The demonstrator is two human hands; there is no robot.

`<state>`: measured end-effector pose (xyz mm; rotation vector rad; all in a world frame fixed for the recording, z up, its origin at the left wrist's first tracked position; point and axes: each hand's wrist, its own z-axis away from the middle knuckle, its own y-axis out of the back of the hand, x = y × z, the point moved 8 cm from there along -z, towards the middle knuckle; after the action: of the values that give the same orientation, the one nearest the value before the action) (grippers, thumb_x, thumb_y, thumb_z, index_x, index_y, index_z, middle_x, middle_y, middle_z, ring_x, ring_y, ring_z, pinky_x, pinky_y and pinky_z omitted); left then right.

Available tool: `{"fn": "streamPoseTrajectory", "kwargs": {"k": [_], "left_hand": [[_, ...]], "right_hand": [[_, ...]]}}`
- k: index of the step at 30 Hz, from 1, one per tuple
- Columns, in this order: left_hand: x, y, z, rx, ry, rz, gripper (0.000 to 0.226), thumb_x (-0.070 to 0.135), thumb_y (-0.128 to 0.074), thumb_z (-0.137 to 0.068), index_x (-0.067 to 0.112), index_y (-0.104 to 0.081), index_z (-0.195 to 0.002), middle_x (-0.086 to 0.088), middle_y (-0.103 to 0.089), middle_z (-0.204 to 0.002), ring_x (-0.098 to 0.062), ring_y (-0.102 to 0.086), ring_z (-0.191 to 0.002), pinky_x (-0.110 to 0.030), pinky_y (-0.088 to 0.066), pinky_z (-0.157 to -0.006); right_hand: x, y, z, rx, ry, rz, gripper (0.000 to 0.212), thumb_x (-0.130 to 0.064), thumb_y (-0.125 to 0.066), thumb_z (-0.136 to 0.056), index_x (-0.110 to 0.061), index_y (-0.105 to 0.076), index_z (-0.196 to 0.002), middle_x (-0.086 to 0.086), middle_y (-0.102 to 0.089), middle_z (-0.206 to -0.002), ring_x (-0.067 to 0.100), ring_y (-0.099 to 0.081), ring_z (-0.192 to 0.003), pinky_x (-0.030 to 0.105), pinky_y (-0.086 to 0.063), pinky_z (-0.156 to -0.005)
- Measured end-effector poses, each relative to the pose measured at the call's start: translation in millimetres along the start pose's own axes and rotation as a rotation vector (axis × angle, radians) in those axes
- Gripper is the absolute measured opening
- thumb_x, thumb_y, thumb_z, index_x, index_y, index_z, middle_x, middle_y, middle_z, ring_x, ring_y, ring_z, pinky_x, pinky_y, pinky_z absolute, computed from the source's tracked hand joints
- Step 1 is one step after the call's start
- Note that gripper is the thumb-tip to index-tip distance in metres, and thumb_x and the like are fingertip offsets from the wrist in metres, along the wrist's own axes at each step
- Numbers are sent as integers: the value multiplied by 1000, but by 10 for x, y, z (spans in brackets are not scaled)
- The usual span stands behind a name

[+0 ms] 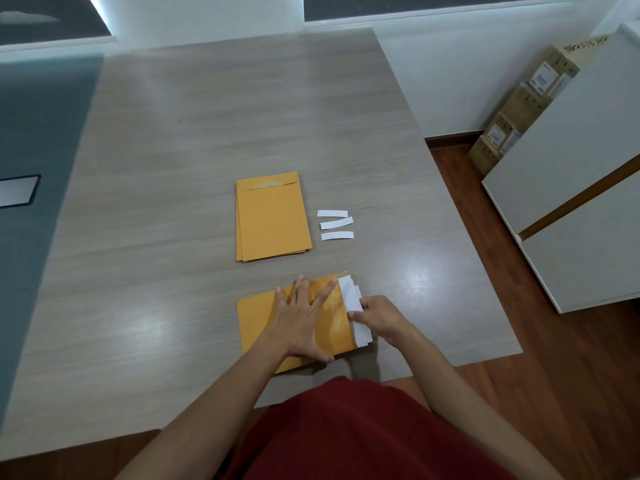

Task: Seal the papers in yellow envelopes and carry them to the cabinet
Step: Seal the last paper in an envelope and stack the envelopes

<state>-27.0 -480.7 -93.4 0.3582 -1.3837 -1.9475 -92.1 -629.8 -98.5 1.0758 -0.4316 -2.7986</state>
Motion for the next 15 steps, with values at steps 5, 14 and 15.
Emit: {"fn": "streamPoseTrajectory", "kwargs": {"k": [5,14,15], "left_hand": [[11,14,6,-3,-9,6,150,84,-69,-45,39,32,-147,-21,-4,-160,-40,-1,-149,-69,-16,-108],[88,8,-23,-10,-23,-9,149,82,-70,-46,39,30,-149,-23,-7,-159,-42,-1,-149,-70,-14,-108],[67,-17,-30,-26,-17,-9,150,83,-71,-45,39,31,-148,-23,-1,-161,-41,4,-149,-71,-12,-108]], "right_hand": [[53,122,18,43,-26,-51,21,-16,-72,-86,-2,-72,-101,12,-73,-99,25,-71,-89,44,-60,-80],[74,76,12,12,-87,-107,4,-5,-67,-89,-3,-66,-86,17,-71,-100,26,-71,-89,41,-61,-78],[84,65,7,3,-90,-117,5,-5,-65,-90,-4,-65,-85,17,-71,-101,27,-71,-91,42,-60,-80]]}}
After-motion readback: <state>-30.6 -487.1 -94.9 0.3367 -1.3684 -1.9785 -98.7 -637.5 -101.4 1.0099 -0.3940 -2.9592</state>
